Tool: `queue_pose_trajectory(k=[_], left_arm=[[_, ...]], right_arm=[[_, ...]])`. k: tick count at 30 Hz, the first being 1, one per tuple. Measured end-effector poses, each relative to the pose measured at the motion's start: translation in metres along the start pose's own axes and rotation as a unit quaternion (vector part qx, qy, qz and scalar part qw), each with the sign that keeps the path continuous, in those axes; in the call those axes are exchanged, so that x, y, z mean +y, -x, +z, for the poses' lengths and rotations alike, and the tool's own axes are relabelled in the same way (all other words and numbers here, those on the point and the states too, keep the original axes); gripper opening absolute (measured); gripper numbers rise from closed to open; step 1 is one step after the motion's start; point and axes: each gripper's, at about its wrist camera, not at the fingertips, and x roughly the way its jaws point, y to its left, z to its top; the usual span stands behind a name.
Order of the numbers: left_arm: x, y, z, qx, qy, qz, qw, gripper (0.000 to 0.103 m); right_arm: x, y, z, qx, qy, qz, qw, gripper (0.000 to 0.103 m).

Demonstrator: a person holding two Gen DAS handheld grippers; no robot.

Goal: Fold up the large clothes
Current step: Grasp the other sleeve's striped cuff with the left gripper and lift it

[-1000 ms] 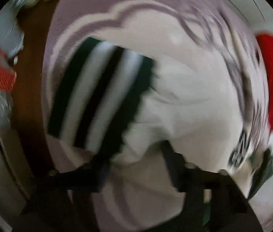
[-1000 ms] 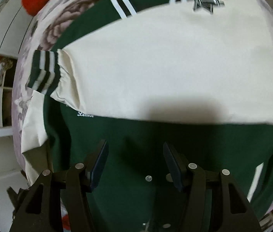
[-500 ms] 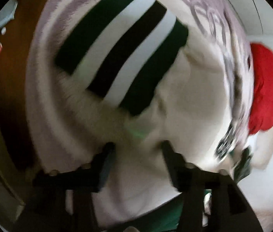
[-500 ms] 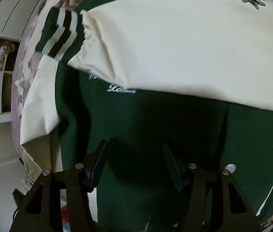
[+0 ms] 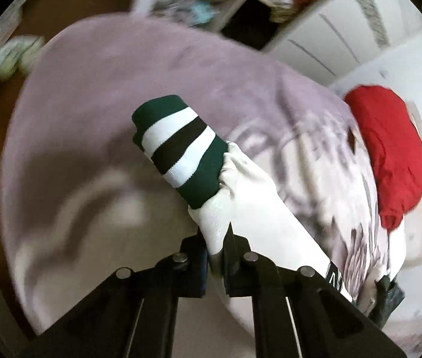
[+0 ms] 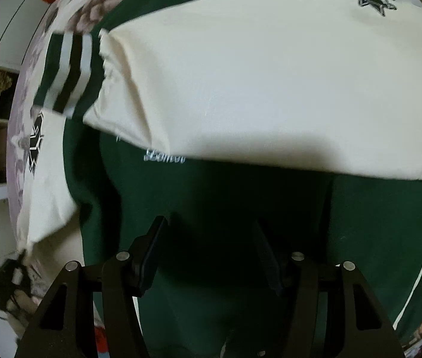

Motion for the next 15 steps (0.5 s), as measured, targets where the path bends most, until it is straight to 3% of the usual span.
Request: queue_pose_trajectory(k=[5,8,10,13,14,15], left_arm=[[-0.022,-0.062,0.039,0.041,-0.068,0.014,0.9967,0.006],[-0.011,-0.085,0.035,0.086,-0.058,0.028,0.9942,0.011],[-0.003,-0.094,0.03,0.107,-0.034,0.017,0.9935,0.019],[0.009,-0.098,0.029,0.106,0.003,-0.038,0.9937,0.038],[0.008,-0.099,0.029,0.107,0.005,-0.052,0.9929,0.054],[0.003,-0.1,0.03,0.11,0.003,-0.071,0.9914,0.079]], right_arm=[[0.005,0.016,0.01,-0.032,0.001,0.007,0.999,0.061],[0.012,0.021,0.021,-0.043,-0.003,0.014,0.999,0.061],[0.02,0.023,0.033,-0.051,-0.006,0.027,0.998,0.061],[0.035,0.027,0.046,-0.059,-0.006,0.043,0.997,0.061],[0.041,0.027,0.053,-0.058,-0.007,0.055,0.997,0.061],[0.061,0.019,0.064,-0.057,-0.009,0.062,0.996,0.061]])
